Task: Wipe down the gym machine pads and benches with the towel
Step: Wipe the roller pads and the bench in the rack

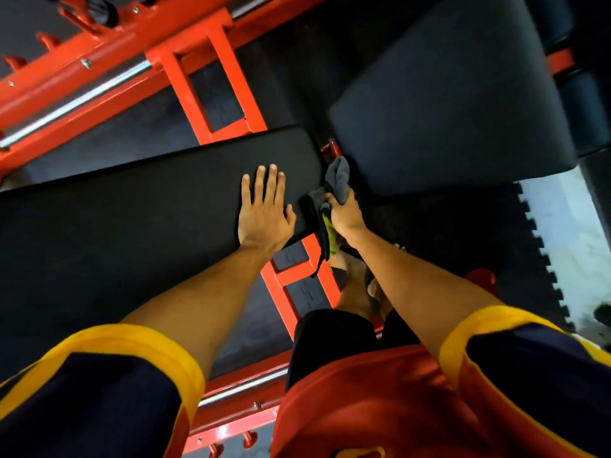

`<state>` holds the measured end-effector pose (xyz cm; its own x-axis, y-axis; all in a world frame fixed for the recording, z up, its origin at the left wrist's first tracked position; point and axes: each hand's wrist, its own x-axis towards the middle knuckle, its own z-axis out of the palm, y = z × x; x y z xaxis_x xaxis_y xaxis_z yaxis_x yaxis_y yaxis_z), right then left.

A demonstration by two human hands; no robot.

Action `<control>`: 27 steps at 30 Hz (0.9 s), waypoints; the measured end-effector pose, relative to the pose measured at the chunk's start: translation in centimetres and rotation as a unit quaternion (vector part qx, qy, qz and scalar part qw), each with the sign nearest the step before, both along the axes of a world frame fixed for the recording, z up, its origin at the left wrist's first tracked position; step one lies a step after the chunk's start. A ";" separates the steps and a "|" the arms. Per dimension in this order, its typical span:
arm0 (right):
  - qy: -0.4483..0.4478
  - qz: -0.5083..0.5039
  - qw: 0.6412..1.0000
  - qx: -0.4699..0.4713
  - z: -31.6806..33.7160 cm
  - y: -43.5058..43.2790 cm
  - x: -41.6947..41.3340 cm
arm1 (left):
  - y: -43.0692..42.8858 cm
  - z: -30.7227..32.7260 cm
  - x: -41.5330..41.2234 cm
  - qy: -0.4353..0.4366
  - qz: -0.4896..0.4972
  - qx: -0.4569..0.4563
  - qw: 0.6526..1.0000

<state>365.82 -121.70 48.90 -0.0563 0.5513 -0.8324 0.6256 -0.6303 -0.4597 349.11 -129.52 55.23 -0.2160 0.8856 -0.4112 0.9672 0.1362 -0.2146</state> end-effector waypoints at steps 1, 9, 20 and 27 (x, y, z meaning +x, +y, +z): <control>-0.001 0.025 1.000 -0.009 0.1 0.6 0.6 | 0.0 0.0 0.0 -0.008 0.005 -0.004 1.000; 0.009 0.140 0.990 -0.005 5.5 2.9 6.0 | 2.0 1.0 2.1 -0.127 0.154 0.003 0.980; 0.020 0.116 0.986 0.114 12.3 5.1 13.7 | 7.6 5.2 15.2 -0.619 0.455 -0.031 0.639; 0.036 0.036 0.988 0.146 14.1 5.6 20.9 | 9.1 6.6 21.6 -0.584 0.389 0.040 0.712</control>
<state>386.75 -116.08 63.03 -0.1567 0.7600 -0.6307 0.6233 -0.4193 -0.6601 370.72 -120.45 61.83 -0.2055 0.7158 -0.6674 0.1052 0.6941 0.7121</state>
